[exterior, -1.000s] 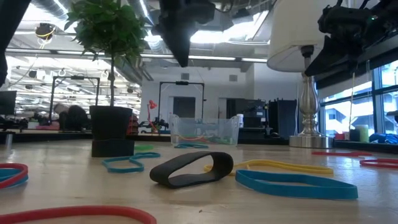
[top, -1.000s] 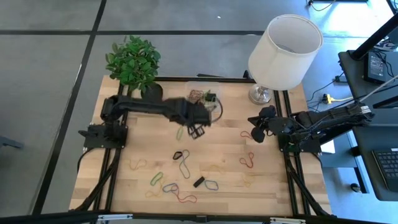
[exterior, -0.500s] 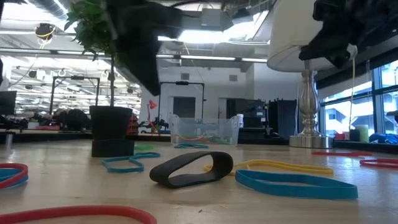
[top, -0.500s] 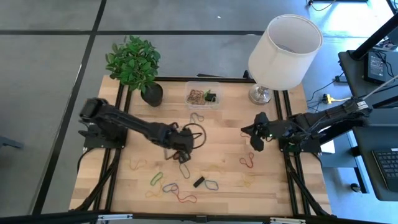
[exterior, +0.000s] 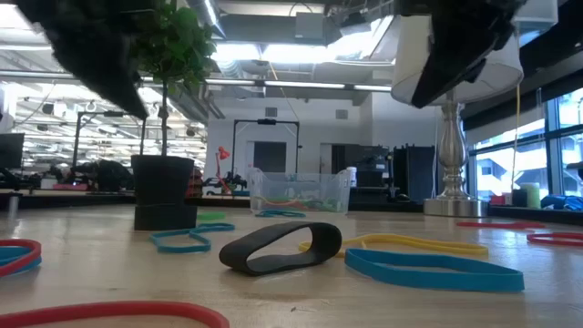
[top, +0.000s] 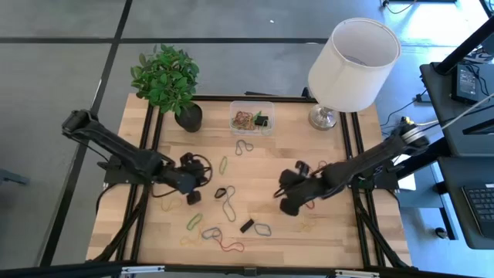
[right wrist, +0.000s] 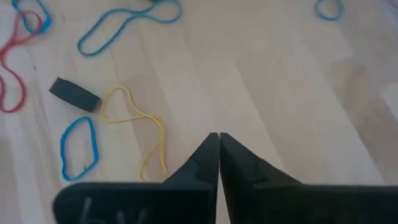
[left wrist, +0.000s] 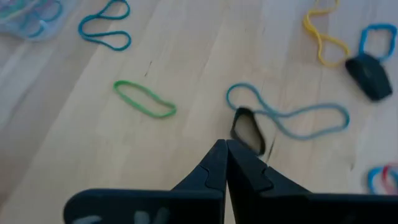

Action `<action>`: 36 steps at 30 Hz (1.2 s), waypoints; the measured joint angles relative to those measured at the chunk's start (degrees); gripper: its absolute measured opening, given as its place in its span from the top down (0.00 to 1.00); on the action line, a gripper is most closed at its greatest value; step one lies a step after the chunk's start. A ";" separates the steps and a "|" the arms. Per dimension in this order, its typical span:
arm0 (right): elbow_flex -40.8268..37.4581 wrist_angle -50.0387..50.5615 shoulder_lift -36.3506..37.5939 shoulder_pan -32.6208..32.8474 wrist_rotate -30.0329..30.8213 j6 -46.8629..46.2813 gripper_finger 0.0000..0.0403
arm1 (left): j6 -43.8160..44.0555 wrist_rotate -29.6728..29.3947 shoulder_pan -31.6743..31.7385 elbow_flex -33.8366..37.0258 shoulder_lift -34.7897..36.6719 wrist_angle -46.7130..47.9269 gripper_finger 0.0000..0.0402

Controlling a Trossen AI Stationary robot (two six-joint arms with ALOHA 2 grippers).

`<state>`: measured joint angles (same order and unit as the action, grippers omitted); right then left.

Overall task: Pick and place rubber bands into bin
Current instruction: Put the yellow rubber band into the transparent bin

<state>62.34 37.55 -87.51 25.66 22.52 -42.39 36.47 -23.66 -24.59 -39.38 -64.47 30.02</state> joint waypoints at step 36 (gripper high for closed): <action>10.75 -5.92 -28.65 -2.83 -13.88 11.43 0.73 | -2.75 8.79 -1.63 22.06 19.30 -17.55 1.00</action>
<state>73.08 31.63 -116.16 22.83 8.64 -30.96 33.73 -14.87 -26.22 -17.32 -45.17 12.47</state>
